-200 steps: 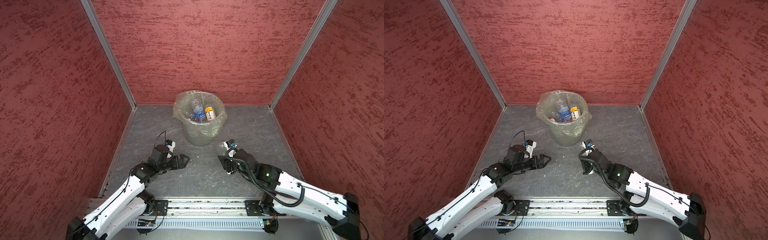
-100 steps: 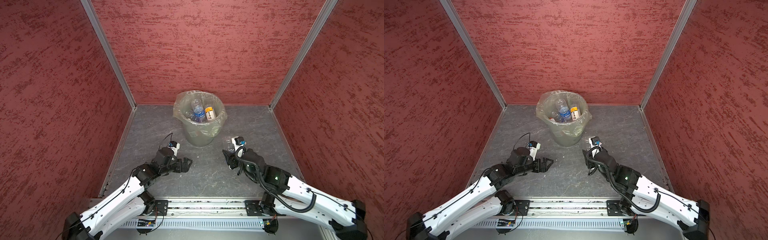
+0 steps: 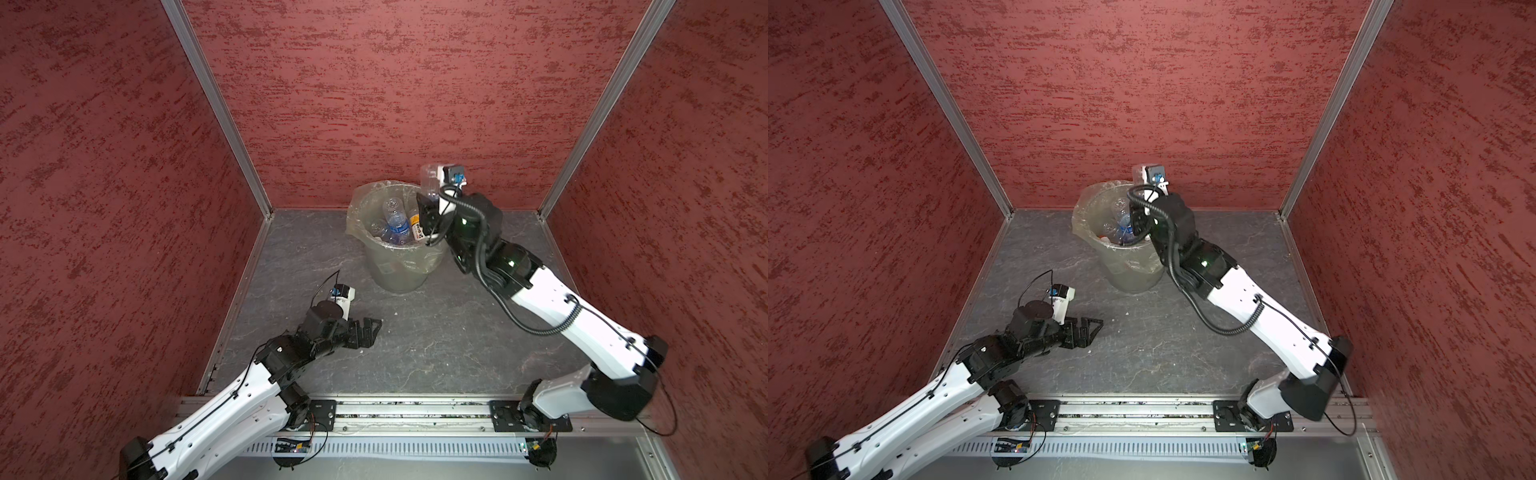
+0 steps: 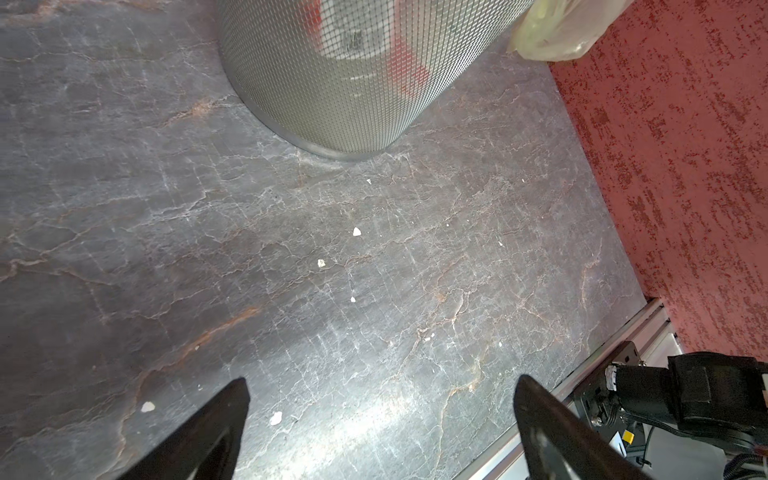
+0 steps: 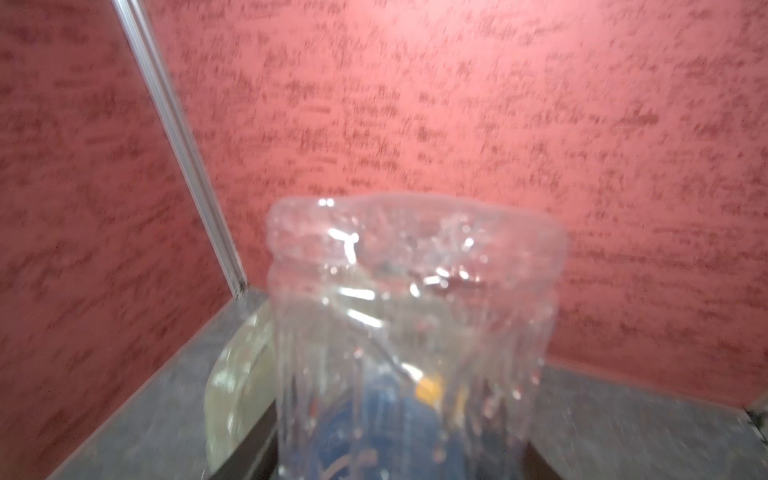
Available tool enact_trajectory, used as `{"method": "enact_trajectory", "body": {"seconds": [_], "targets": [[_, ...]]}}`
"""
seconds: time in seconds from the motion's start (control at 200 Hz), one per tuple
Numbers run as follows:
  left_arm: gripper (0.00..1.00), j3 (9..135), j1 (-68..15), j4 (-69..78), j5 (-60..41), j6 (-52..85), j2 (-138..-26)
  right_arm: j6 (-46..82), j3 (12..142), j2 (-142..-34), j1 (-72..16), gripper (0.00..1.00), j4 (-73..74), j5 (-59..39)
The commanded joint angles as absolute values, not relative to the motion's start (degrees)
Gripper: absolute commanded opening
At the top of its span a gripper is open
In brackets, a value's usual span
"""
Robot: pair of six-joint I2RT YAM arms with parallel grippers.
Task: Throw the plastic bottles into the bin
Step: 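Lift the blue-labelled bottle with the right gripper up over the bin, then open the right gripper to drop the bottle into the bin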
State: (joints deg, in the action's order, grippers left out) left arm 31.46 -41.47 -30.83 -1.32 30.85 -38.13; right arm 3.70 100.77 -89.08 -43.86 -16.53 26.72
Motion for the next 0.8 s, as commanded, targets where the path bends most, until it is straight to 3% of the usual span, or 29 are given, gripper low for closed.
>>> {"method": "enact_trajectory", "body": {"seconds": [0.0, 0.1, 0.396, 0.792], "targets": [[0.99, 30.9, -42.0, -32.4, 0.2, 31.7, -36.4, 3.7, 111.4, -99.0, -39.8, 0.85, -22.8, 21.0], [0.99, 30.7, -42.1, -32.4, 0.5, 31.8, -35.3, 4.5, 115.9, -102.5, -38.3, 0.95, -23.5, 18.9], [0.99, 31.5, -42.1, -30.9, 1.2, 31.6, -36.8, 2.9, 119.9, -100.7, -36.7, 0.98, -26.8, 20.4], [0.99, 36.3, -38.4, -27.9, -1.7, 29.2, -43.1, 5.6, 102.7, -88.3, -30.7, 0.99, -24.7, 18.8]]}}
